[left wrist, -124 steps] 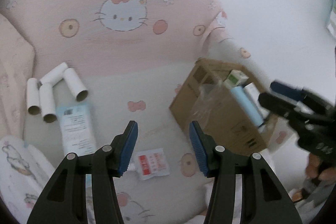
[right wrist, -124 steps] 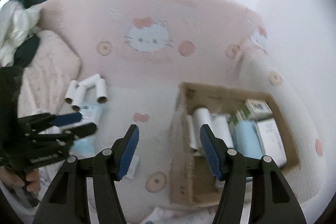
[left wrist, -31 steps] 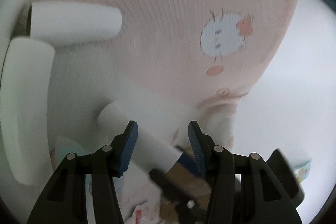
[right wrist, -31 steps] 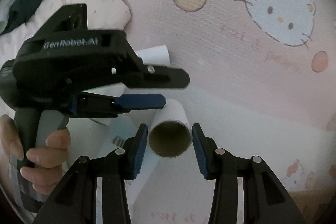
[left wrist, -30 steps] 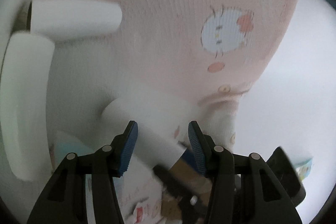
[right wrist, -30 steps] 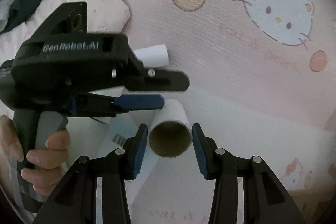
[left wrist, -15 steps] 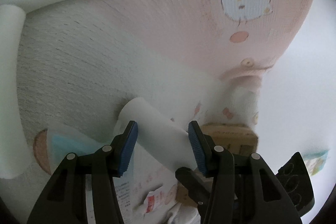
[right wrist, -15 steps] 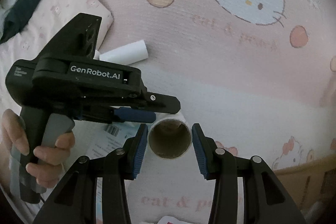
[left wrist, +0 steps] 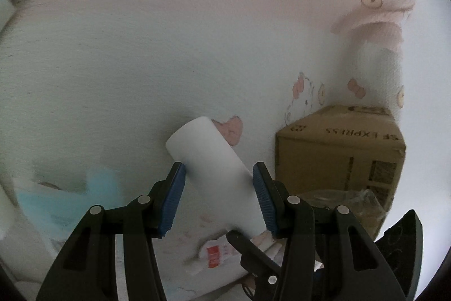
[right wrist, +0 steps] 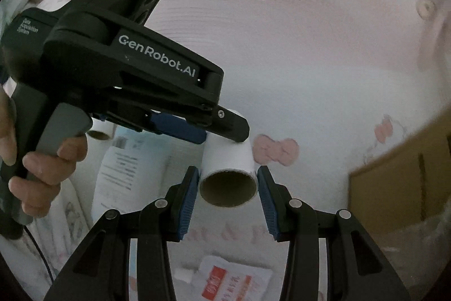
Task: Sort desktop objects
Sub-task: 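Lift the white tube with the right gripper while the left gripper steadies it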
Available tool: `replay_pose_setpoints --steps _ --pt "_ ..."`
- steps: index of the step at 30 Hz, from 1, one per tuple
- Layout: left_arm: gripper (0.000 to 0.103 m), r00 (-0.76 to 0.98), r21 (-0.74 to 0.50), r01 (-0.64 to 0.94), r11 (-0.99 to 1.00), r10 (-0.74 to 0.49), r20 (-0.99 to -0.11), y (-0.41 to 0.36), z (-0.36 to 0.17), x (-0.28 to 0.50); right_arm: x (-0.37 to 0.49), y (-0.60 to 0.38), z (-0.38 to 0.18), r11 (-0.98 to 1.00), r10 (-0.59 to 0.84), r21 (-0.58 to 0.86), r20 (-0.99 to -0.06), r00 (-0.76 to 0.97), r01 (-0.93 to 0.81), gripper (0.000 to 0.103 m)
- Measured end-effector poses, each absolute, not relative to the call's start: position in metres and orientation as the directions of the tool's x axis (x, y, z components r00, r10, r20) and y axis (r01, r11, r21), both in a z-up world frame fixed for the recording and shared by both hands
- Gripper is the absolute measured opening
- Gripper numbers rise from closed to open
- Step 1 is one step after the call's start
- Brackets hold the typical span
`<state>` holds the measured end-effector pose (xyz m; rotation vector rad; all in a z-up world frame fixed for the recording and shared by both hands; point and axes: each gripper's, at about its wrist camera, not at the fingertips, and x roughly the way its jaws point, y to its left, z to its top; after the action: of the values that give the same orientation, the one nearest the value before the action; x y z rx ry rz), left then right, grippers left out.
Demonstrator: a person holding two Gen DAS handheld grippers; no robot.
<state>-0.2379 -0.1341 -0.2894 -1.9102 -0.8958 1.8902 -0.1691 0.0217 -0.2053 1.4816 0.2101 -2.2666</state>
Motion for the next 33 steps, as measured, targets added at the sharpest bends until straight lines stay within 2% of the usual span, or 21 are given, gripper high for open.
replay_pose_setpoints --steps 15,29,33 --pt "0.053 -0.048 -0.548 0.212 -0.809 0.552 -0.833 -0.086 -0.286 -0.157 -0.109 0.064 -0.208 -0.922 -0.313 0.227 -0.914 -0.258 0.315 0.040" --pt "0.053 -0.186 -0.630 0.143 -0.764 0.604 -0.775 -0.087 -0.298 -0.079 -0.056 0.052 -0.223 -0.915 -0.262 0.171 -0.940 -0.218 0.365 0.040" --pt "0.053 -0.234 -0.673 0.138 -0.727 0.636 -0.735 -0.092 -0.304 -0.063 -0.054 0.059 -0.227 -0.905 -0.289 0.209 -0.941 -0.177 0.370 0.040"
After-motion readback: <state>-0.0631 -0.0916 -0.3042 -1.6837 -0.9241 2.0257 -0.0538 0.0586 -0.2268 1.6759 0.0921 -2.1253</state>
